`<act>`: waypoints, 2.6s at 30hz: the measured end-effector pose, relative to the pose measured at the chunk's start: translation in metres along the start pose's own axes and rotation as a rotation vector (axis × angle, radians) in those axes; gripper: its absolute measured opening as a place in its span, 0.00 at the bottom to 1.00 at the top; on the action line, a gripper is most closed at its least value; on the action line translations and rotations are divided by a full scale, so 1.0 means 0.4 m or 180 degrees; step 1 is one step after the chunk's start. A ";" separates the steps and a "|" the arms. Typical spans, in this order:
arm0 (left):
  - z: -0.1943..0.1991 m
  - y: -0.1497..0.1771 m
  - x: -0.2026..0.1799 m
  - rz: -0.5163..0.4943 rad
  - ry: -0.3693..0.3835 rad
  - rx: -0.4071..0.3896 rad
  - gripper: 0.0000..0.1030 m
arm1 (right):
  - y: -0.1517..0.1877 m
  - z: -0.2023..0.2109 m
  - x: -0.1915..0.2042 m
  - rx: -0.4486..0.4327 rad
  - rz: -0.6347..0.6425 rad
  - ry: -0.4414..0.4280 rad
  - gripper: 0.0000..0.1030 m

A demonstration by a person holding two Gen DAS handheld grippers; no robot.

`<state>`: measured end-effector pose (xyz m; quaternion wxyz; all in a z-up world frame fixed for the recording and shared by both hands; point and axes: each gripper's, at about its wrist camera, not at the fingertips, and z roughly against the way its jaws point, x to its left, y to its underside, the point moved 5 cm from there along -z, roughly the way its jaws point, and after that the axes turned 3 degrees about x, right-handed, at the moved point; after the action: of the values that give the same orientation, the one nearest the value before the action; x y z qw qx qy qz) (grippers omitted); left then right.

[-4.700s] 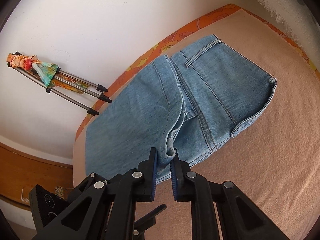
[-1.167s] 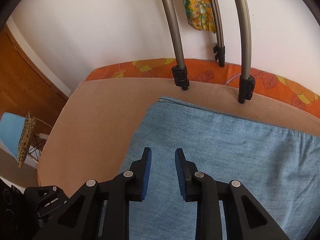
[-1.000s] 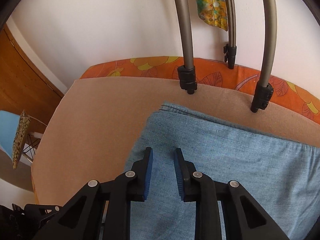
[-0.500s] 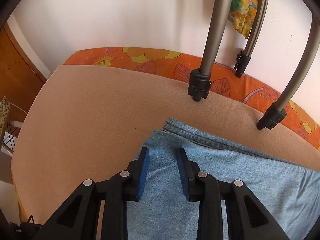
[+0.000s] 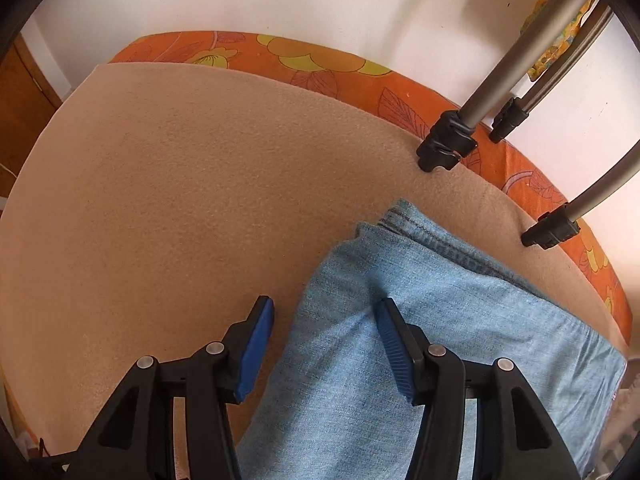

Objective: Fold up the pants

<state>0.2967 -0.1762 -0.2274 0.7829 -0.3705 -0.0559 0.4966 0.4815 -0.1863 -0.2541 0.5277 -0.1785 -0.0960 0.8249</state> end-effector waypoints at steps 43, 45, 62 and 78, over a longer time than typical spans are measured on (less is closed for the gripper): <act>-0.051 -0.279 -0.432 -0.0653 0.0522 -0.0423 0.13 | 0.200 0.414 -0.568 -0.1429 -0.1286 -0.1575 0.02; -0.081 -0.286 -0.483 -0.0727 0.0571 -0.0409 0.13 | 0.227 0.421 -0.629 -0.1474 -0.1375 -0.1562 0.02; -0.372 -0.352 -0.806 -0.1021 0.0920 -0.0125 0.13 | 0.440 0.342 -1.086 -0.1507 -0.1932 -0.1306 0.02; -0.497 -0.367 -0.855 -0.0913 0.1034 0.0041 0.13 | 0.525 0.201 -1.283 -0.1356 -0.2185 -0.1192 0.02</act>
<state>0.3242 -0.5945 -0.1810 0.8466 -0.4289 0.0220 0.3143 0.4688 -0.7375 -0.1539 0.6959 -0.0885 -0.4114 0.5819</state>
